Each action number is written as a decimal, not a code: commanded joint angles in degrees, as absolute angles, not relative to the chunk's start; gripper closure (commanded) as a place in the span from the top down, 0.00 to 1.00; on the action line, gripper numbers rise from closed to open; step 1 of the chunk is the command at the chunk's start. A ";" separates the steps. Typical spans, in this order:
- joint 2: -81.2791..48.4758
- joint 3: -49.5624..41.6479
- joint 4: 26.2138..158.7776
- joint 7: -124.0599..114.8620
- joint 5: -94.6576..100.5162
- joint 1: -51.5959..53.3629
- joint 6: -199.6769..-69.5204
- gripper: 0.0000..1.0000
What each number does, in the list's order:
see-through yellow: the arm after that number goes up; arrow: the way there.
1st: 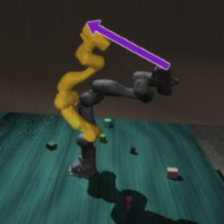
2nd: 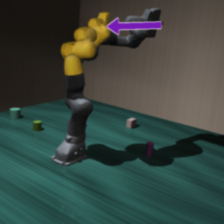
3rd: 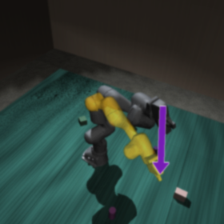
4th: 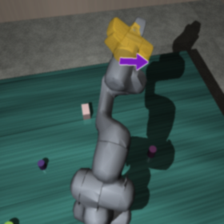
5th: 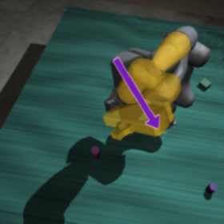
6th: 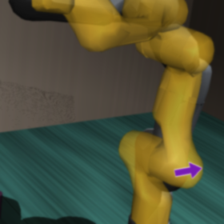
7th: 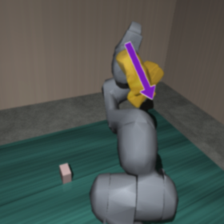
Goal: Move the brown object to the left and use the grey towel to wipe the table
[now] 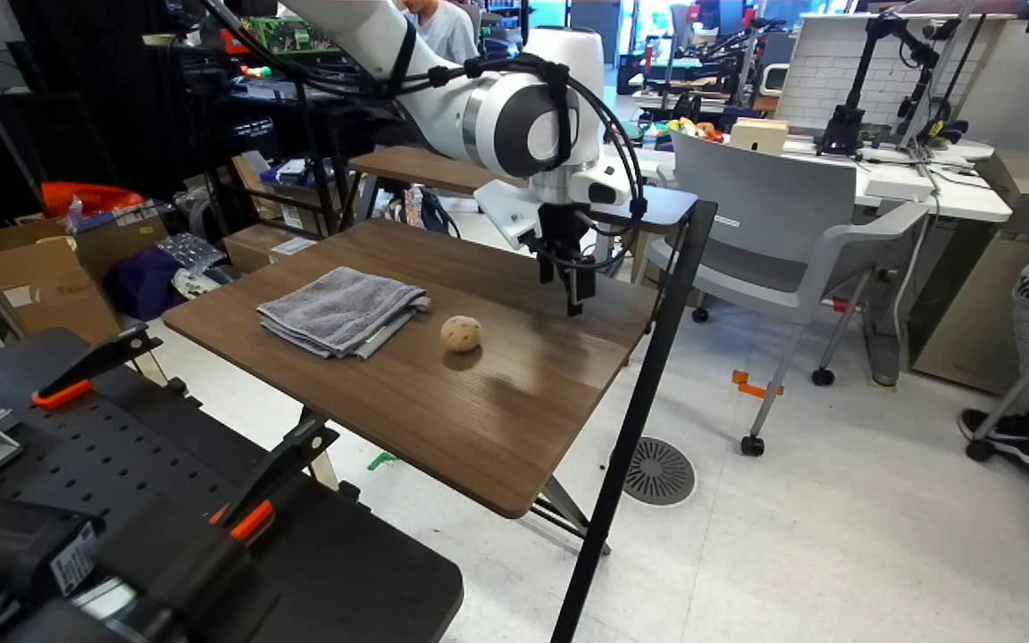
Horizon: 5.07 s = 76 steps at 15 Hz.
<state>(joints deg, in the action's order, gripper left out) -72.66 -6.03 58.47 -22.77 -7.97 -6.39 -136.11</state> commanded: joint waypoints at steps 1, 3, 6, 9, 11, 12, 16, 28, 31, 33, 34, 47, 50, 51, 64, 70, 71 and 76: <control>-69.12 -9.43 60.56 -27.06 -6.39 -4.19 -130.15 1.00; -65.15 -11.24 64.47 -27.93 -5.51 -2.67 -124.88 1.00; -59.48 -11.02 70.99 -23.12 -3.88 -1.59 -118.46 1.00; -55.63 -9.88 78.05 -18.49 -1.30 -0.84 -116.78 1.00; -53.93 -9.86 83.82 -16.56 0.75 0.01 -120.13 1.00; -53.60 -9.80 86.27 -15.81 1.75 0.20 -122.12 1.00; -51.73 -8.39 96.71 -10.24 3.30 -0.34 -134.75 1.00; -34.19 0.24 119.45 4.00 -1.09 -6.09 -149.46 1.00; -36.00 -1.06 117.39 2.38 -0.33 -4.60 -149.30 1.00; -35.50 -1.06 118.07 2.45 -0.35 -4.61 -149.31 1.00; -35.51 -1.05 118.18 2.46 -0.36 -4.61 -149.31 1.00; -41.46 0.74 114.67 3.99 -2.10 -5.99 -151.50 1.00; -42.73 0.64 113.80 3.97 -2.06 -5.93 -151.60 1.00; -43.16 0.55 113.61 3.89 -2.00 -5.89 -151.46 1.00; -44.33 0.36 112.66 5.00 -1.67 -6.09 -152.28 0.04; -43.94 -0.68 111.05 3.44 -1.09 -4.90 -151.44 0.35; -43.86 -0.97 110.86 3.08 -0.95 -4.65 -151.60 0.32; -42.54 -1.08 110.15 2.39 -1.33 -4.76 -149.95 0.61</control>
<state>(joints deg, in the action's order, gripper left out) -43.99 -0.71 110.30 3.24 -1.22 -5.09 -150.77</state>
